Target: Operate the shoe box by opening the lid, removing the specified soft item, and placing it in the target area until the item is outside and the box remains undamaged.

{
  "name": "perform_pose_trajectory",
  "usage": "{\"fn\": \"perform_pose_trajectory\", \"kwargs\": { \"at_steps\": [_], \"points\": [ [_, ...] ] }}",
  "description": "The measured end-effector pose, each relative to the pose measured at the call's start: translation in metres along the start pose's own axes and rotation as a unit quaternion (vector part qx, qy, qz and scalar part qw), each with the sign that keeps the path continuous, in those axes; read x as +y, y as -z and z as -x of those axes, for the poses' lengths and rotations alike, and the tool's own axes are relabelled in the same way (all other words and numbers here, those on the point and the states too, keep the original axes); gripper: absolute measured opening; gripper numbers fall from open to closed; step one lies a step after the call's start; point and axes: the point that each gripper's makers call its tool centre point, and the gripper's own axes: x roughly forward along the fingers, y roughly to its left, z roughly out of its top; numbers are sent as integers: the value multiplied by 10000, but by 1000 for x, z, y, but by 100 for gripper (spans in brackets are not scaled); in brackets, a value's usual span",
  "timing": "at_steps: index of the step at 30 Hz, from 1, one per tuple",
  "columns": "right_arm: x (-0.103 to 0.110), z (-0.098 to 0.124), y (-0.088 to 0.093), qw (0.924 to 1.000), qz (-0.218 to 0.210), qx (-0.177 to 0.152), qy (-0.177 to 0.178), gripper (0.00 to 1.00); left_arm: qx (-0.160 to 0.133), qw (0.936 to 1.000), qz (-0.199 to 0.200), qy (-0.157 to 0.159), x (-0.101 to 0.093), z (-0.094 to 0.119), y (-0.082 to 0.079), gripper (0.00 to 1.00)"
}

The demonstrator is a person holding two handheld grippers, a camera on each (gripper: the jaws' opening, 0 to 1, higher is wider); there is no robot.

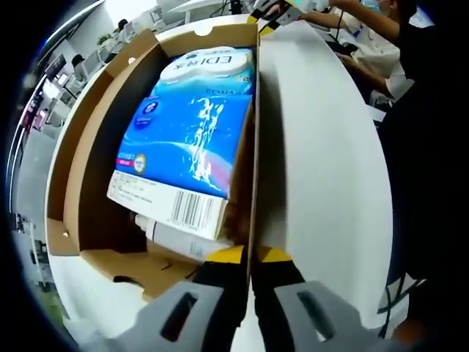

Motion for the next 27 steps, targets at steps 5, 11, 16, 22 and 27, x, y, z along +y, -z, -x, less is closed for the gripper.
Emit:
{"fn": "perform_pose_trajectory", "kwargs": {
  "at_steps": [5, 11, 16, 22, 27],
  "points": [
    [-11, 13, -3, 9995, -234, 37, 209, 14, 43, 10000, -2, 15, 5, -1, 1, 2],
    [-33, 12, -5, 9806, -1792, -490, 619, 14, 182, 9997, -149, 112, 7, -3, 2, 2],
    [-52, 3, -6, 9291, -3458, -987, 859, 15, 236, 9995, -194, 128, 6, -3, 4, 2],
    [-56, -24, -3, 8649, -4771, -1188, 1009, 18, 148, 9991, -385, 125, 5, -3, 4, 2],
    [-52, -43, -4, 8191, -5514, -1269, 948, 19, 43, 9990, -429, 119, 5, -2, 4, 2]
  ]
}}
